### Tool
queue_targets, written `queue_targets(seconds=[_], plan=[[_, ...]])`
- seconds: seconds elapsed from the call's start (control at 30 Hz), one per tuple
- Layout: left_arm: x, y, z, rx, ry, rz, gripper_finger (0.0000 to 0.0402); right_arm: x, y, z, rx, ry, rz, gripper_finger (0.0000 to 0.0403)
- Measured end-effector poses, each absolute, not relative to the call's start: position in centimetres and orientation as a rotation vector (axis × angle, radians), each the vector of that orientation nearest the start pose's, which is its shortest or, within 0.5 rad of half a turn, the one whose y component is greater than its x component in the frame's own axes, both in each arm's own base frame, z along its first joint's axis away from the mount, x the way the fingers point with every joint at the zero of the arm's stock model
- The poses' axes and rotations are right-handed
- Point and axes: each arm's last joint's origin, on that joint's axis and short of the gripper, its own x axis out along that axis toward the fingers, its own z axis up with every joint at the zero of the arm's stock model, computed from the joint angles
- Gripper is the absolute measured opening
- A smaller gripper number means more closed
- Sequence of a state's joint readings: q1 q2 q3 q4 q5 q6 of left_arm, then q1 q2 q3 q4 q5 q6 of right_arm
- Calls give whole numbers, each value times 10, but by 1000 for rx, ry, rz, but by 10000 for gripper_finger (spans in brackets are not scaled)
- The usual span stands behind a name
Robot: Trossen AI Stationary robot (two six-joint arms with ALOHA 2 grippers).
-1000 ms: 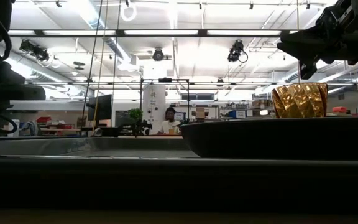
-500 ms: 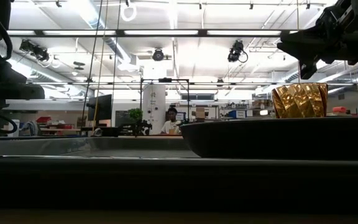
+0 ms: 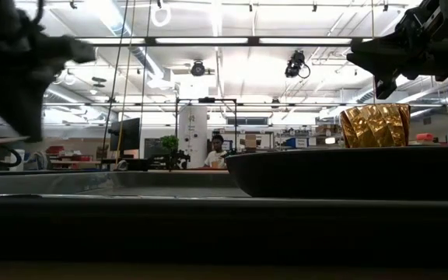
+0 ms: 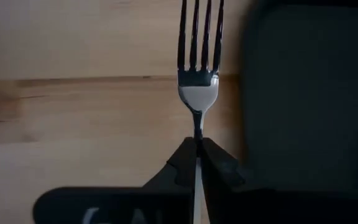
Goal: Pick and place plate/cup/fork/spoon on tray
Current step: Put the orange fork to the left of the black plate on the black tray
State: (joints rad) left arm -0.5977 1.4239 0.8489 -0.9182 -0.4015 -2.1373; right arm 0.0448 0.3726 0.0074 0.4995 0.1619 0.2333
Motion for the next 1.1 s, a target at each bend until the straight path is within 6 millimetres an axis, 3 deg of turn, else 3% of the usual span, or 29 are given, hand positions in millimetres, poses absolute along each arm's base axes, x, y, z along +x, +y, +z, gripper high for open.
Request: queue_targets(seconds=[0.17, 0.37, 0.57, 0.77, 1.1], plan=[[217, -116, 197, -1096, 744, 1026, 15, 120, 1, 181, 247, -147, -101, 88], [255, -116, 188, -1114, 705, 885, 15, 120, 1, 181, 247, -147, -101, 88], [289, -120, 177, -1091, 795, 852, 15, 120, 1, 181, 247, -147, -102, 88], [326, -131, 184, -1059, 819, 787, 15, 120, 1, 181, 247, -147, -101, 88], [358, -139, 166, -1051, 861, 841, 15, 120, 1, 181, 246, -145, -102, 88]])
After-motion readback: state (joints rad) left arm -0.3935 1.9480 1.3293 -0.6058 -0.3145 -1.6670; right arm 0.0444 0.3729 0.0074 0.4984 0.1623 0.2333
